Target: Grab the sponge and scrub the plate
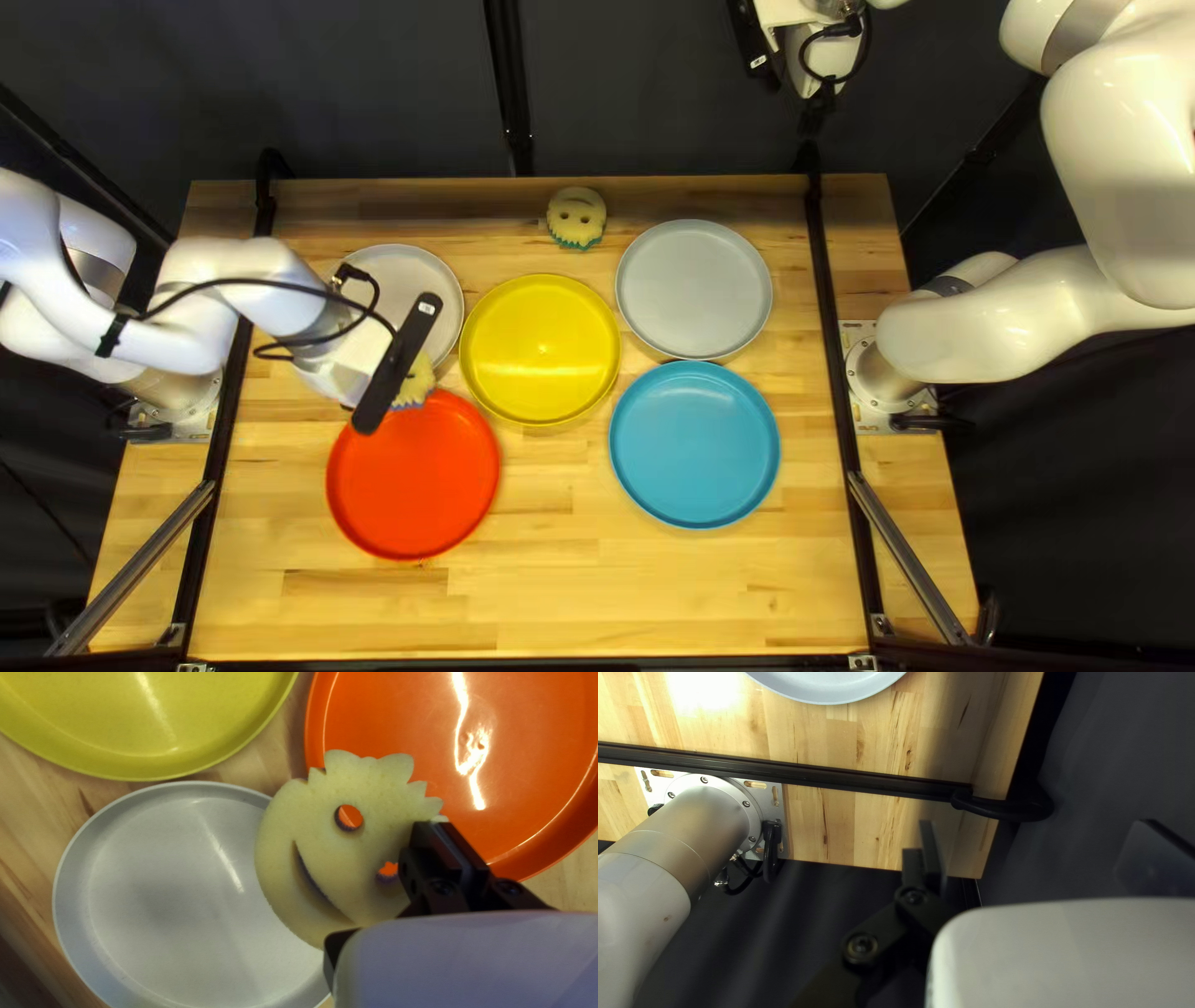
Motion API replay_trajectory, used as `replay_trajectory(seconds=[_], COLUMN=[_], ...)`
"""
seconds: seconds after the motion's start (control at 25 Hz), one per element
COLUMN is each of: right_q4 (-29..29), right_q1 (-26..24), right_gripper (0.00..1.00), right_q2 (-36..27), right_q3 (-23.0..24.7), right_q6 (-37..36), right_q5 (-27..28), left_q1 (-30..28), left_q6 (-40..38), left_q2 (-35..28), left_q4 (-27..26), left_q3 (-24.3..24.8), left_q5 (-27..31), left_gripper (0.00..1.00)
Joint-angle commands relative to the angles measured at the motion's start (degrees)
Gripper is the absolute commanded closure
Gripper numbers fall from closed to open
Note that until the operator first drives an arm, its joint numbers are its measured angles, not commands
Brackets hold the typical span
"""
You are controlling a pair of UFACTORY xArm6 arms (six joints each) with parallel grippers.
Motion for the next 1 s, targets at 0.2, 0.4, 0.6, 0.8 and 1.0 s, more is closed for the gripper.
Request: replay_trajectory(seconds=[0.2, 0.4, 0.6, 0.8, 1.0], right_q4=[0.0, 0.0, 0.0, 0.0, 0.0], right_q1=[0.0, 0.0, 0.0, 0.0, 0.0], right_gripper=[0.0, 0.0, 0.0, 0.0, 0.0], right_q2=[0.0, 0.0, 0.0, 0.0, 0.0], right_q3=[0.0, 0.0, 0.0, 0.0, 0.0], right_q6=[0.0, 0.0, 0.0, 0.0, 0.0], right_q5=[0.0, 0.0, 0.0, 0.0, 0.0], left_q1=[1.1, 1.1, 0.9, 3.2, 6.2], left_q6=[1.6, 1.6, 2.3, 4.7, 9.7], left_q2=[-0.3, -0.3, -1.0, 1.4, 4.6], left_q4=[-0.9, -0.9, -1.2, -1.0, -2.6], left_q3=[0.5, 0.5, 1.3, -0.8, 1.1], left_q5=[-0.3, -0.3, -0.9, -0.7, -3.9], left_gripper=[1.0, 1.0, 1.0, 1.0, 1.0])
